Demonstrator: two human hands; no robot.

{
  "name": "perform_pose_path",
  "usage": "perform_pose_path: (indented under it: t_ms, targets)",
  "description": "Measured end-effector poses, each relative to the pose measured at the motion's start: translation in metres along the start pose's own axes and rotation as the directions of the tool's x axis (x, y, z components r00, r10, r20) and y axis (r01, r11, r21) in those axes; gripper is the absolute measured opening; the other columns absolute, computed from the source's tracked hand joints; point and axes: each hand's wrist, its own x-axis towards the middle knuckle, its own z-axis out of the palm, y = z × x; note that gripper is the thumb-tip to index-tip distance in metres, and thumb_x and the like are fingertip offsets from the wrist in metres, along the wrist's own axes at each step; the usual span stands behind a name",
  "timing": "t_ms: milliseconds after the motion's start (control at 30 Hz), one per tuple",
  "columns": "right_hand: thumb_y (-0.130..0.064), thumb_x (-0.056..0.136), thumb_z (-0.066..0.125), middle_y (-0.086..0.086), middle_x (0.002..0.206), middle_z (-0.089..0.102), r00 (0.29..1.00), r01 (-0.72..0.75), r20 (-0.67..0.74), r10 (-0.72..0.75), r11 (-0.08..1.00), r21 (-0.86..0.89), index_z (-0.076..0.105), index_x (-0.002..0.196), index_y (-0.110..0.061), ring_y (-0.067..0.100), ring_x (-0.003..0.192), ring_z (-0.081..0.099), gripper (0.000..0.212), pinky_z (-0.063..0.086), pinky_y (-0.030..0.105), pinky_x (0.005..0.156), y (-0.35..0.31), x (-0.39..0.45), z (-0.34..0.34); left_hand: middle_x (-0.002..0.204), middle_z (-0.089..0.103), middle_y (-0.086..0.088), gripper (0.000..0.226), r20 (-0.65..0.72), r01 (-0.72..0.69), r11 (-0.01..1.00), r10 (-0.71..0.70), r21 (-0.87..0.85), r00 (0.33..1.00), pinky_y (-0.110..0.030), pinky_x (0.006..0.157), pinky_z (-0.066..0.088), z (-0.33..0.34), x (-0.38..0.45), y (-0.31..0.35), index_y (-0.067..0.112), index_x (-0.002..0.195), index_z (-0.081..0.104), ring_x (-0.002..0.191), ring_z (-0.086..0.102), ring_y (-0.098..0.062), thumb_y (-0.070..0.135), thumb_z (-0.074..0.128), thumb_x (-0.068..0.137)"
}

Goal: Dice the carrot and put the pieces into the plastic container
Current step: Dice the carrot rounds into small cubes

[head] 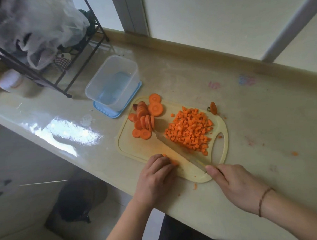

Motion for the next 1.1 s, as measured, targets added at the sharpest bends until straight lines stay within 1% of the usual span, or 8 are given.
perform_pose_path:
  t_ms: [167, 300, 400, 600, 667, 833, 967, 1100]
  targets:
    - [-0.074, 0.085, 0.011, 0.003, 0.053, 0.053, 1.000, 0.025, 0.009, -0.024, 1.000, -0.017, 0.045, 0.062, -0.018, 0.015, 0.055, 0.052, 0.069, 0.043, 0.037, 0.059, -0.005, -0.022, 0.009, 0.112, 0.066, -0.009, 0.025, -0.006, -0.002, 1.000, 0.002, -0.018, 1.000, -0.035, 0.091, 0.053, -0.002, -0.004, 0.001, 0.000, 0.102, 0.077, 0.106, 0.062, -0.030, -0.004, 0.082, 0.078]
    - [-0.071, 0.082, 0.015, -0.001, 0.057, 0.055, 1.000, 0.005, 0.027, -0.004, 1.000, -0.022, 0.047, 0.066, -0.020, 0.014, 0.059, 0.053, 0.063, 0.043, 0.033, 0.062, 0.000, -0.030, 0.007, 0.112, 0.070, -0.012, 0.028, 0.041, 0.041, 0.999, -0.040, -0.027, 0.998, -0.038, 0.093, 0.054, 0.000, -0.007, -0.002, 0.000, 0.104, 0.076, 0.109, 0.064, -0.031, -0.007, 0.082, 0.078]
    - [-0.074, 0.082, 0.008, 0.001, 0.059, 0.057, 0.998, -0.023, 0.052, 0.026, 0.999, -0.049, 0.053, 0.071, -0.018, 0.013, 0.062, 0.054, 0.073, 0.043, 0.030, 0.063, 0.010, -0.038, 0.004, 0.111, 0.071, -0.012, 0.022, 0.040, 0.058, 0.998, -0.057, -0.025, 0.998, -0.037, 0.094, 0.053, 0.000, -0.007, -0.002, 0.000, 0.101, 0.076, 0.109, 0.064, -0.031, -0.005, 0.081, 0.080]
    - [-0.087, 0.067, -0.009, 0.000, 0.063, 0.058, 0.992, -0.072, 0.099, 0.082, 0.992, -0.103, 0.051, 0.072, -0.020, 0.014, 0.063, 0.056, 0.091, 0.047, 0.033, 0.066, 0.013, -0.034, 0.011, 0.108, 0.072, -0.010, 0.014, -0.011, 0.068, 0.997, -0.068, -0.045, 0.998, -0.033, 0.097, 0.053, 0.001, -0.004, 0.000, 0.002, 0.099, 0.077, 0.109, 0.065, -0.028, 0.013, 0.069, 0.096]
    - [-0.082, 0.071, -0.010, -0.003, 0.066, 0.058, 0.993, -0.049, 0.096, 0.062, 0.990, -0.129, 0.049, 0.071, -0.023, 0.014, 0.066, 0.057, 0.083, 0.048, 0.036, 0.068, 0.003, -0.024, 0.015, 0.107, 0.072, -0.011, 0.015, -0.021, 0.062, 0.997, -0.063, -0.047, 0.998, -0.034, 0.098, 0.053, 0.001, -0.003, -0.001, 0.002, 0.098, 0.078, 0.110, 0.065, -0.026, 0.014, 0.069, 0.096]
    - [-0.067, 0.083, 0.007, -0.003, 0.062, 0.053, 0.996, 0.003, 0.094, 0.005, 0.996, -0.084, 0.045, 0.066, -0.022, 0.015, 0.063, 0.054, 0.061, 0.043, 0.036, 0.065, -0.020, 0.001, 0.016, 0.105, 0.073, -0.011, 0.010, -0.034, 0.064, 0.997, -0.066, -0.043, 0.997, -0.034, 0.094, 0.055, 0.001, -0.001, -0.001, 0.002, 0.096, 0.078, 0.106, 0.066, -0.025, 0.008, 0.077, 0.088]
    - [-0.076, 0.081, 0.007, 0.001, 0.055, 0.054, 0.999, -0.020, 0.040, 0.020, 1.000, -0.013, 0.046, 0.060, -0.020, 0.014, 0.057, 0.054, 0.071, 0.043, 0.033, 0.061, 0.003, -0.007, 0.004, 0.103, 0.072, -0.012, 0.010, -0.029, 0.043, 0.999, -0.043, -0.032, 0.999, -0.035, 0.094, 0.055, 0.001, -0.002, -0.001, 0.002, 0.096, 0.077, 0.103, 0.066, -0.028, 0.006, 0.078, 0.086]
    - [-0.081, 0.076, 0.006, 0.010, 0.060, 0.061, 0.999, -0.050, -0.010, 0.050, 0.999, 0.000, 0.056, 0.067, -0.011, 0.016, 0.058, 0.057, 0.086, 0.046, 0.036, 0.062, 0.018, -0.008, 0.003, 0.099, 0.070, -0.013, 0.011, -0.040, 0.045, 0.999, -0.045, -0.010, 0.998, -0.038, 0.092, 0.055, 0.002, -0.005, -0.002, 0.001, 0.092, 0.076, 0.099, 0.066, -0.029, 0.003, 0.082, 0.083]
